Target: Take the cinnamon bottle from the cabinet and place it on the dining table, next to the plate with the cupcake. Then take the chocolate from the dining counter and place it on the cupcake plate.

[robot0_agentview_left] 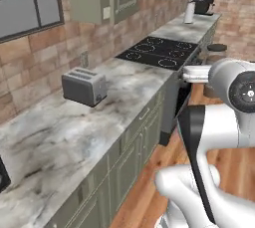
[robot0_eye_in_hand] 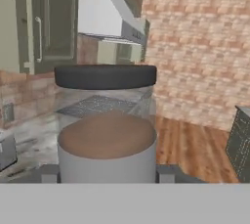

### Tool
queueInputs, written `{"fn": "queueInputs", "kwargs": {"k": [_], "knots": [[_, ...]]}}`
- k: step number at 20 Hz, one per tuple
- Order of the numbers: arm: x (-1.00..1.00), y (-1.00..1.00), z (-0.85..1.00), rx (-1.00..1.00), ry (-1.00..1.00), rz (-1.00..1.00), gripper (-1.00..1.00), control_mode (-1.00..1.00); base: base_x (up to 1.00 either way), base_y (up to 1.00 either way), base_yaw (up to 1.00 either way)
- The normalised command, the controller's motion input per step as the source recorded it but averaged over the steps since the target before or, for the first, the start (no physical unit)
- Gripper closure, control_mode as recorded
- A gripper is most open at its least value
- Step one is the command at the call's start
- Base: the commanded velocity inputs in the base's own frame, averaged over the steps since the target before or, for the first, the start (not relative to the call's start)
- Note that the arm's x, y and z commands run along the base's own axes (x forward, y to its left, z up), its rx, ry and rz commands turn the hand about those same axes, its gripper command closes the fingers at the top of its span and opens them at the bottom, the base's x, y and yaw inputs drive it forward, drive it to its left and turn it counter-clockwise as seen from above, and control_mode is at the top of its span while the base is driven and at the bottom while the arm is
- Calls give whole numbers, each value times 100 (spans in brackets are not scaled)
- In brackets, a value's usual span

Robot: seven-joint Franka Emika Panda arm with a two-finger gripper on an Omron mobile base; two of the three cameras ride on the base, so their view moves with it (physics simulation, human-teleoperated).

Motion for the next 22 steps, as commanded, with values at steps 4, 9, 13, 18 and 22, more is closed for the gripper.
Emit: {"fn": "queueInputs", "kwargs": {"k": [4,9,13,18,22], "knots": [[0,0,0,0,0,0,100,100,0,-73,-68],[0,0,0,0,0,0,100,100,0,-74,-63],[0,0,0,0,0,0,100,100,0,-75,-61],[0,0,0,0,0,0,100,100,1,-84,-57],[0,0,0,0,0,0,100,100,5,-96,-50]]}}
